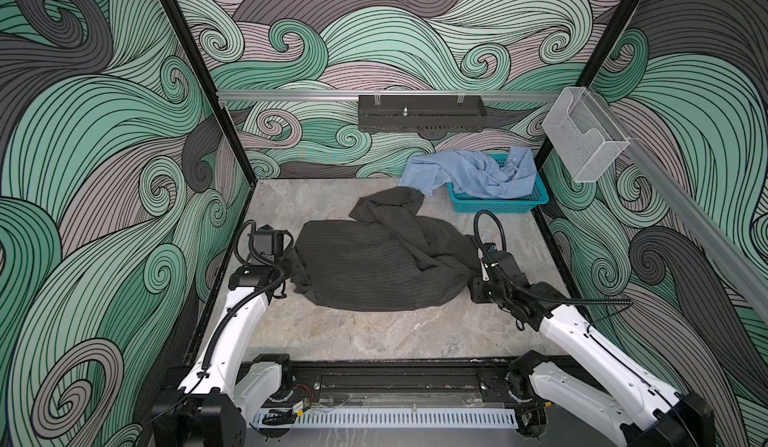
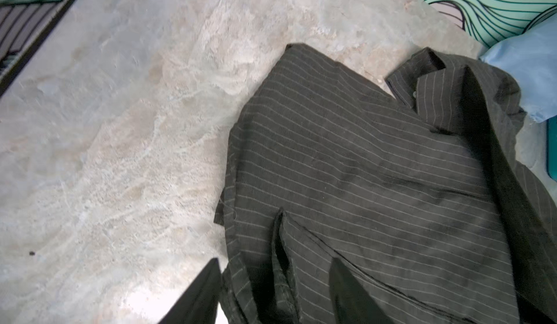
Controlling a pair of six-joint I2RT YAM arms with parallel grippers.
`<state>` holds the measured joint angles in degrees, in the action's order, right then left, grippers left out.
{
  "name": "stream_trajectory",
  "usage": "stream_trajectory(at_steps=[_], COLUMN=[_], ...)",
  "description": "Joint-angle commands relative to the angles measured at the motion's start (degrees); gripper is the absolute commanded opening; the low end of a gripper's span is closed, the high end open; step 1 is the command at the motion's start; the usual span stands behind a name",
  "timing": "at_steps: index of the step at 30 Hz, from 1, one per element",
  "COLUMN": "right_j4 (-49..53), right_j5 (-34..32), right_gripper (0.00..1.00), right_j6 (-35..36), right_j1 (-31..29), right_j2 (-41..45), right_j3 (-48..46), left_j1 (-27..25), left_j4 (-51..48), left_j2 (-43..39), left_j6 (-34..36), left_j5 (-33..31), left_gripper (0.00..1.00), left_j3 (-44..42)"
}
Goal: Fold and stack the long sleeve shirts
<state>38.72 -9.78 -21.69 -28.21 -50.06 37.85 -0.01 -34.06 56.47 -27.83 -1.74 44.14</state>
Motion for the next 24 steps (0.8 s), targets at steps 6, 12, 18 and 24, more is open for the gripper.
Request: stream_trajectory(at_steps=[6, 12, 18, 24], right_j4=[2.16, -4.15, -0.15, 7.38], right_j5=[-0.41, 1.23, 1.69, -0.08], right_gripper=[0.70, 0.81, 0.85, 0.92], right_j6=[-0.86, 2.93, 11.82, 17.41], right_j1=[-0.60, -3.61, -8.65, -10.02], right_j2=[-4.34, -23.50, -50.66, -74.18], right_j3=[10.89, 23.80, 48.90, 75.31], left_j1=[0.32, 0.27, 0.27, 0.45], left_j4=[0.16, -1.87, 0.63, -3.20], left_j2=[-1.95, 10.03, 10.28, 6.54], left_j6=[-5.48, -7.41, -8.27, -7.68], left_j5=[6.90, 13.63, 14.41, 13.46], left_gripper=[0.62, 0.62, 0.62, 0.63], left_j3=[1.90, 6.08, 5.02, 6.05])
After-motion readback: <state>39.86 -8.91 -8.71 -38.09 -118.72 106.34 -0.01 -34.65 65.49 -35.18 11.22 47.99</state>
